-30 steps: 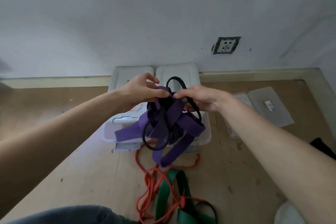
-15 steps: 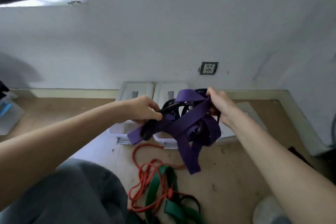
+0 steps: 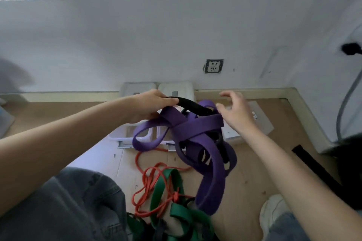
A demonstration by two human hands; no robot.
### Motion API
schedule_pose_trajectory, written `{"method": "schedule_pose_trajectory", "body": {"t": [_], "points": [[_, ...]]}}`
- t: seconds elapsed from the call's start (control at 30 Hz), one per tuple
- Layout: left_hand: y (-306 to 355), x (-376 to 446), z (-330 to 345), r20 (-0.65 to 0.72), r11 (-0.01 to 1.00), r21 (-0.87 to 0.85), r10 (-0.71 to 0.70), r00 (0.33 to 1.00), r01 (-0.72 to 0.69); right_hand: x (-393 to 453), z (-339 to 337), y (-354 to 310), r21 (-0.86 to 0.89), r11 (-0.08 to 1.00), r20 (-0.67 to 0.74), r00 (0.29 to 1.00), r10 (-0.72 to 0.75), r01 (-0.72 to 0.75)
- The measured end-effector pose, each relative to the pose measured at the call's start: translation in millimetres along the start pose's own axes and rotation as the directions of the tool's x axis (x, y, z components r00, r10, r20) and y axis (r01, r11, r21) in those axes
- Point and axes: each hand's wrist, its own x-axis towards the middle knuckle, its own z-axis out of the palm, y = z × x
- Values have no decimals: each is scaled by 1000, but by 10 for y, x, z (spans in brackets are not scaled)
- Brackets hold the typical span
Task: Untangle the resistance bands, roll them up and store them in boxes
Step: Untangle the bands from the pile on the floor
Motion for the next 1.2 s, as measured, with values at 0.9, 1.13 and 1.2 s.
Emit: {"method": "schedule_pose_trajectory", "body": {"t": [0.9,1.13,1.2], "points": [[-631,17,-92,203,966,-220,-90,975,135,-230,596,-96,308,931,450,892,40,-197],[-614,-564,398,131,923,-382,-8,991,58,-526,371,-151,476,780,352,901,254,-406],[-524,-705,474,11,966,-257,-10,1000,12,-557,255,-157,396,853,317,922,221,-340]]}}
